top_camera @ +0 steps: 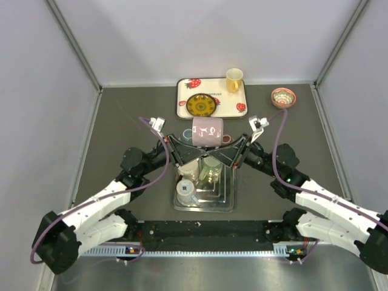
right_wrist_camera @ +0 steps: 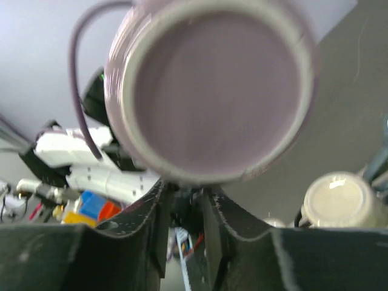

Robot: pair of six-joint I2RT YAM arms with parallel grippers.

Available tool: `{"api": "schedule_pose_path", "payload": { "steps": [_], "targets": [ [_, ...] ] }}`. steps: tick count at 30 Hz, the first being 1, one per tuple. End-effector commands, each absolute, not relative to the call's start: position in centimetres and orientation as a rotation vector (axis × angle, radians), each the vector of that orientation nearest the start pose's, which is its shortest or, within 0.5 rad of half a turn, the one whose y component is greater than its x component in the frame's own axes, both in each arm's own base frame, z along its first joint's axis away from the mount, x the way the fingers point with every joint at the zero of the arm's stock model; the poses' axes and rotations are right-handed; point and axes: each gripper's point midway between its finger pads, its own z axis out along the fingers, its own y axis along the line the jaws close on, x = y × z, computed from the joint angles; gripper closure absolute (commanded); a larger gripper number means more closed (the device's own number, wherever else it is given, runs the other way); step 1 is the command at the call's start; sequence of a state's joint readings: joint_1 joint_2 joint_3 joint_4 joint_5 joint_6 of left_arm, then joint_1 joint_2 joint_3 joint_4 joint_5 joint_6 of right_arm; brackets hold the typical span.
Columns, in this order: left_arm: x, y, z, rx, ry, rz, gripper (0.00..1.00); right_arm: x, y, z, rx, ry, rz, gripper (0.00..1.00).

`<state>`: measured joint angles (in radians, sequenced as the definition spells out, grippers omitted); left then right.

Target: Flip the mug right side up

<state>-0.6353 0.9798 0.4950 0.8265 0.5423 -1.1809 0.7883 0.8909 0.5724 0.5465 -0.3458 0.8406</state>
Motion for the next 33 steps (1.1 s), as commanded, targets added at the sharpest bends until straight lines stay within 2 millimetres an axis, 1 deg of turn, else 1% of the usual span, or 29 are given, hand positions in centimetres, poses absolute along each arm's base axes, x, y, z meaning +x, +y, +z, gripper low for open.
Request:
{"api": "schedule_pose_path", "payload": {
  "steps": [1,2,5,7,9,10,11,12,13,14,15,16,17,18,19,20,21,22,23,24,25,26,27,28,29,30,31,32,33],
  "targets": [
    [19.2,-27.2,37.4,0.181,1.383,-1.656,1.00,14.6,30.7,28.8,-0.498,1.668,1.534,0.71],
    [19.1,-27.1,37.5,0.185,1.381,-1.642,1.00,14.5,30.7,29.0,-0.496,1.664,1.537,0.66],
    [19.2,-26.8,36.7,0.188,1.401,-1.605,1.00,14.6,30.7,29.5,-0.496,1.660,1.536,0.62],
    [19.1,-26.6,36.5,0.195,1.395,-1.582,1.00,14.7,30.8,29.6,-0.497,1.662,1.532,0.61],
    [19.4,-26.3,35.9,0.182,1.411,-1.544,1.00,14.8,30.8,30.0,-0.503,1.657,1.529,0.60],
    [19.3,-25.9,36.4,0.180,1.398,-1.521,1.00,14.8,30.8,29.7,-0.506,1.677,1.515,0.60],
    [20.5,-25.3,35.5,0.145,1.451,-1.422,1.00,14.9,30.6,30.3,-0.504,1.669,1.503,0.60],
    [20.9,-24.7,35.5,0.126,1.463,-1.366,1.00,14.9,30.5,30.4,-0.505,1.680,1.489,0.59],
    [21.4,-23.8,35.8,0.101,1.460,-1.297,1.00,15.0,30.2,29.5,-0.512,1.730,1.445,0.59],
    [22.8,-22.4,35.5,0.069,1.515,-1.140,1.00,15.0,29.8,29.3,-0.512,1.760,1.412,0.59],
    [23.4,-21.3,35.4,0.056,1.552,-1.043,1.00,15.4,29.1,30.8,-0.488,1.736,1.369,0.59],
    [24.4,-20.6,34.6,0.044,1.615,-0.939,1.00,15.7,28.6,30.8,-0.494,1.746,1.313,0.59],
    [25.0,-19.4,36.6,0.045,1.602,-0.841,1.00,15.7,27.7,29.4,-0.484,1.830,1.250,0.58],
    [25.9,-17.6,34.9,0.000,1.684,-0.694,1.00,16.4,26.8,30.4,-0.438,1.818,1.190,0.57],
    [27.1,-17.0,33.5,-0.023,1.756,-0.595,1.00,16.5,25.9,30.6,-0.424,1.825,1.145,0.55],
    [27.9,-15.6,34.4,-0.055,1.768,-0.504,1.00,16.6,25.0,29.5,-0.402,1.886,1.087,0.55],
    [28.6,-14.3,33.2,-0.075,1.820,-0.405,1.00,17.3,24.2,29.9,-0.355,1.892,1.026,0.54],
    [29.7,-14.1,31.8,-0.083,1.868,-0.342,1.00,17.4,23.5,29.9,-0.337,1.902,0.995,0.53],
    [30.8,-12.8,31.5,-0.112,1.878,-0.295,1.00,17.5,23.1,29.6,-0.323,1.916,0.970,0.53],
    [31.6,-12.2,30.9,-0.126,1.893,-0.274,1.00,17.7,22.3,28.9,-0.293,1.948,0.920,0.52],
    [32.7,-12.2,29.4,-0.133,1.937,-0.271,1.00,17.9,22.0,28.5,-0.276,1.961,0.896,0.51],
    [34.1,-10.1,28.2,-0.206,1.962,-0.237,1.00,18.0,21.7,28.3,-0.263,1.969,0.880,0.51],
    [34.9,-9.6,27.3,-0.226,1.989,-0.239,1.00,18.0,21.2,27.4,-0.252,1.996,0.847,0.51],
    [36.1,-9.4,25.2,-0.239,2.049,-0.227,1.00,18.0,21.1,27.0,-0.253,2.008,0.832,0.51],
    [37.1,-8.0,24.7,-0.270,2.054,-0.188,1.00,18.0,20.9,26.6,-0.252,2.020,0.820,0.51],
    [37.9,-7.5,24.1,-0.280,2.068,-0.163,1.00,18.1,20.6,25.9,-0.248,2.038,0.795,0.51],
    [38.9,-7.1,22.1,-0.289,2.118,-0.130,1.00,18.1,20.5,25.6,-0.249,2.044,0.783,0.51],
    [39.9,-6.3,22.2,-0.304,2.116,-0.107,1.00,18.3,20.3,25.3,-0.247,2.048,0.759,0.51],
    [40.7,-6.1,21.6,-0.309,2.128,-0.094,1.00,18.4,20.1,24.9,-0.250,2.056,0.746,0.51]
  ]
}}
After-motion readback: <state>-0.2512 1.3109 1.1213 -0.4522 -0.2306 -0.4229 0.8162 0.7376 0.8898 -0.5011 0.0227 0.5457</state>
